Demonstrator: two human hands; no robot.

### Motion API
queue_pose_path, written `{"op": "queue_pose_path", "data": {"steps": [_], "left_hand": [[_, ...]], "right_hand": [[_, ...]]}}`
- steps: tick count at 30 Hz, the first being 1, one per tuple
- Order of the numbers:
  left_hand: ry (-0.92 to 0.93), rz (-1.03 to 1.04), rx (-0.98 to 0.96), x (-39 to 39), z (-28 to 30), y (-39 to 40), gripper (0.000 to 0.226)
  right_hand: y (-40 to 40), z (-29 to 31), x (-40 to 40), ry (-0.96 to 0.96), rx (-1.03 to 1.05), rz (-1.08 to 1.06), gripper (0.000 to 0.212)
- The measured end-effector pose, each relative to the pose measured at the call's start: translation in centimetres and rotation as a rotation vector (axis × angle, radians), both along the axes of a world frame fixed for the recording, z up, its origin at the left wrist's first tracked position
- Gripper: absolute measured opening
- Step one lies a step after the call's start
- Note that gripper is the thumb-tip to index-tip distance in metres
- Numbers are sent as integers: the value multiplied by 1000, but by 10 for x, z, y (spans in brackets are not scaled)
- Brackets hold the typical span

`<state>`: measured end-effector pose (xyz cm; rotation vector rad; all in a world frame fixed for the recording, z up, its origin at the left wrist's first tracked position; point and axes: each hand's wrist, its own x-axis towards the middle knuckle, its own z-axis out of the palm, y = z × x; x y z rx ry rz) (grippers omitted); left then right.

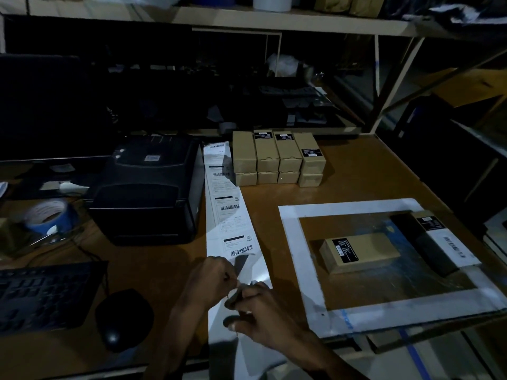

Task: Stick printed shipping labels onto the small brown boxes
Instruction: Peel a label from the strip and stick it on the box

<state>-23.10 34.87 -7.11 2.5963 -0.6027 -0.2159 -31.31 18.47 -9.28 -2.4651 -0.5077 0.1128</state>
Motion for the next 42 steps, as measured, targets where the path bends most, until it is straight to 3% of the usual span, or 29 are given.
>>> {"op": "queue_pose_path", "data": {"steps": [7,15,19,22,26,31,35,37,40,42], "left_hand": [[-7,67,83,8,5,-5,13],[-235,104,130,24,36,-1,22],[-344,239,78,22,61,-5,23],[-464,318,-33,20,78,-4,11],[-610,418,-90,24,87,1,3],[-695,661,-243,16,92,0,11],[-832,822,-263,10,95,3,15],[-847,812,-262,8,97,5,16],[-822,673,-277,-2,92,1,22],[-881,494,-276,-10,74,-4,24]], "right_hand": [[-1,-15,7,50,-45,-7,44],[-2,-14,13,91,26,-18,35],[-4,-3,18,170,55,-58,59],[-5,5,21,248,75,-81,77],[-5,20,29,245,-22,-72,86],[-3,35,35,276,-165,-61,78],[-5,26,46,327,-243,-184,41],[-7,23,46,393,-102,-206,33],[-7,33,41,598,503,-364,23],[-13,46,37,664,839,-485,36]]}}
